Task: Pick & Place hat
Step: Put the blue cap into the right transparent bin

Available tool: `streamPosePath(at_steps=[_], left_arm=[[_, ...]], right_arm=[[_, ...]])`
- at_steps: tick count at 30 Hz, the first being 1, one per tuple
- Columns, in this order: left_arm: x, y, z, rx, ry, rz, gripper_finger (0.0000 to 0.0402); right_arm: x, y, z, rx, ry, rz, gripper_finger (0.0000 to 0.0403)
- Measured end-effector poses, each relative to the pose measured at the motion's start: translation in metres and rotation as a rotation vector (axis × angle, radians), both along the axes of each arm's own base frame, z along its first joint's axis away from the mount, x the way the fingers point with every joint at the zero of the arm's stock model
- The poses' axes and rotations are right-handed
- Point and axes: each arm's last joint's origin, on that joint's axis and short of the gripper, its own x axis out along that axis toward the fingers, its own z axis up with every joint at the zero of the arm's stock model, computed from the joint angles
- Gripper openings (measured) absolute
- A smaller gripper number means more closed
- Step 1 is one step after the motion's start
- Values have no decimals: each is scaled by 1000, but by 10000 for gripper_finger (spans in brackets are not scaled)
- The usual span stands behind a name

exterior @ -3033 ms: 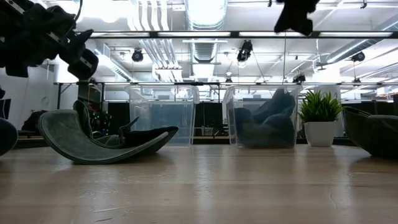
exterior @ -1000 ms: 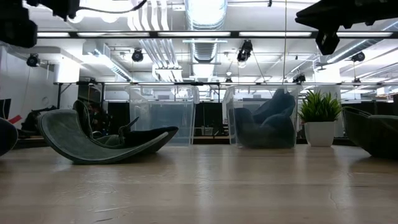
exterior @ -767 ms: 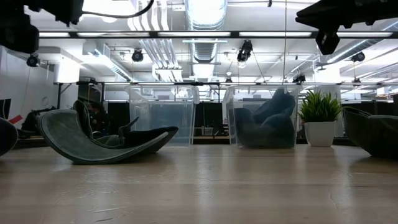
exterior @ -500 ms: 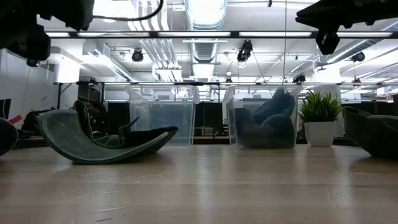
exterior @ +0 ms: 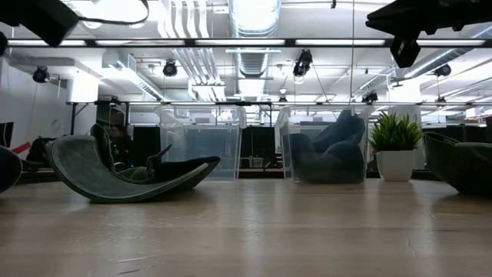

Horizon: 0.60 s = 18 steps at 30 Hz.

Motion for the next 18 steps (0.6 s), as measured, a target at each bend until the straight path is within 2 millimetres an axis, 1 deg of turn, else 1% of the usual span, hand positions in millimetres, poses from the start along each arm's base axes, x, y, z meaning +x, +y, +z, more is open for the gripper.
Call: streamPosePath(at_steps=[3, 5, 14, 18], left_arm=[[-5, -4, 1, 26, -9, 38, 151], [-9, -6, -1, 33, 28, 70, 151], [-26, -10, -29, 35, 225, 208, 151], [-29, -11, -37, 36, 265, 273, 151]], right_arm=[[0, 0, 0, 0, 3, 0, 43], [0, 0, 0, 1, 5, 0, 43], [0, 0, -1, -3, 7, 2, 43], [0, 0, -1, -1, 7, 3, 43]])
